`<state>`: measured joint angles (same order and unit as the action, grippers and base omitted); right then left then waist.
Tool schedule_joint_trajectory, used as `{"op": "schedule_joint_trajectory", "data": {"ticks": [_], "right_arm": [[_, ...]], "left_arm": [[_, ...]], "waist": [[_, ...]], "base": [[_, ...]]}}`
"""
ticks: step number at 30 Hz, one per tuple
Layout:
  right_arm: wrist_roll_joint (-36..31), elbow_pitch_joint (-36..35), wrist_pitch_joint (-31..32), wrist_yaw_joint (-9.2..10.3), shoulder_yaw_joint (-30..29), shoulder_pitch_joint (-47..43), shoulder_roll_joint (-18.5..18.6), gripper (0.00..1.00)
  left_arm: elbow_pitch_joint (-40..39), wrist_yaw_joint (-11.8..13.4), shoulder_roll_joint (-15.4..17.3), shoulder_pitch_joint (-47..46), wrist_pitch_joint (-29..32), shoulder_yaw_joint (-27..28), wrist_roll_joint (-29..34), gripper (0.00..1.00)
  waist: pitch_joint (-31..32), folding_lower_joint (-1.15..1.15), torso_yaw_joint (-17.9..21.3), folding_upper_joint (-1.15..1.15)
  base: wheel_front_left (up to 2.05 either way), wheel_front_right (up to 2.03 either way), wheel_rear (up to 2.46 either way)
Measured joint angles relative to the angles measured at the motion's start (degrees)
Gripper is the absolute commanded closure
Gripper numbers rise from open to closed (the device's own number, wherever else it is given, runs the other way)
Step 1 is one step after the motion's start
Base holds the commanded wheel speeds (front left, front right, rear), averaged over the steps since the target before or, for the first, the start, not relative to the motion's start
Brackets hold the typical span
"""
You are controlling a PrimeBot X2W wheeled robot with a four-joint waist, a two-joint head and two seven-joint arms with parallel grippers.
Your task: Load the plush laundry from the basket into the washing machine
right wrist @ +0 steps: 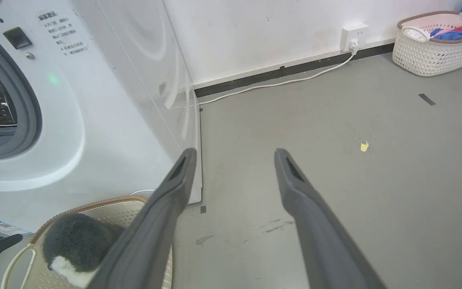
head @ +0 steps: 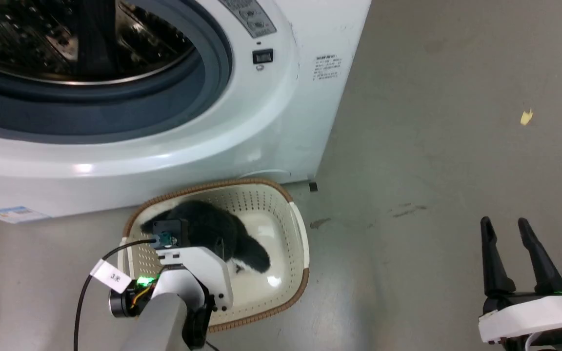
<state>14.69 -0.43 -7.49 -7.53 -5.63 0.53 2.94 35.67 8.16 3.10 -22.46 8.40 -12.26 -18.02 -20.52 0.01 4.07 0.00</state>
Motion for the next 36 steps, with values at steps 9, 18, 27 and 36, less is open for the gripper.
{"op": "schedule_joint_trajectory", "data": {"ticks": [9, 18, 27, 36], "right_arm": [[1.5, -0.9, -1.0, 0.00, -1.6, 0.1, 0.0, 0.00], [3.0, -2.9, -1.7, 0.00, -3.7, 1.2, 0.0, 0.00], [4.1, -4.0, -2.2, 0.00, -5.5, 1.3, 0.0, 0.00], [5.2, -5.7, -2.5, 0.00, -7.0, 1.4, 0.0, 0.00]], "left_arm": [[5.4, 1.9, 1.0, -5.1, -1.5, -0.2, -2.8, 0.00], [11.0, 2.8, 1.7, -10.8, -2.5, -0.8, -5.5, 0.00], [16.2, 3.4, 1.9, -16.3, -4.2, -1.9, -8.2, 0.00], [22.0, 3.9, 1.7, -22.1, -7.2, -3.4, -10.4, 0.00]], "waist": [[-5.6, 0.00, 0.2, 0.00], [-11.8, 0.00, 0.1, 0.00], [-17.6, 0.00, -0.1, 0.00], [-22.0, 0.00, 0.2, 0.00]], "base": [[0.00, 0.00, 0.00], [0.00, 0.00, 0.00], [0.00, 0.00, 0.00], [0.00, 0.00, 0.00]]}}
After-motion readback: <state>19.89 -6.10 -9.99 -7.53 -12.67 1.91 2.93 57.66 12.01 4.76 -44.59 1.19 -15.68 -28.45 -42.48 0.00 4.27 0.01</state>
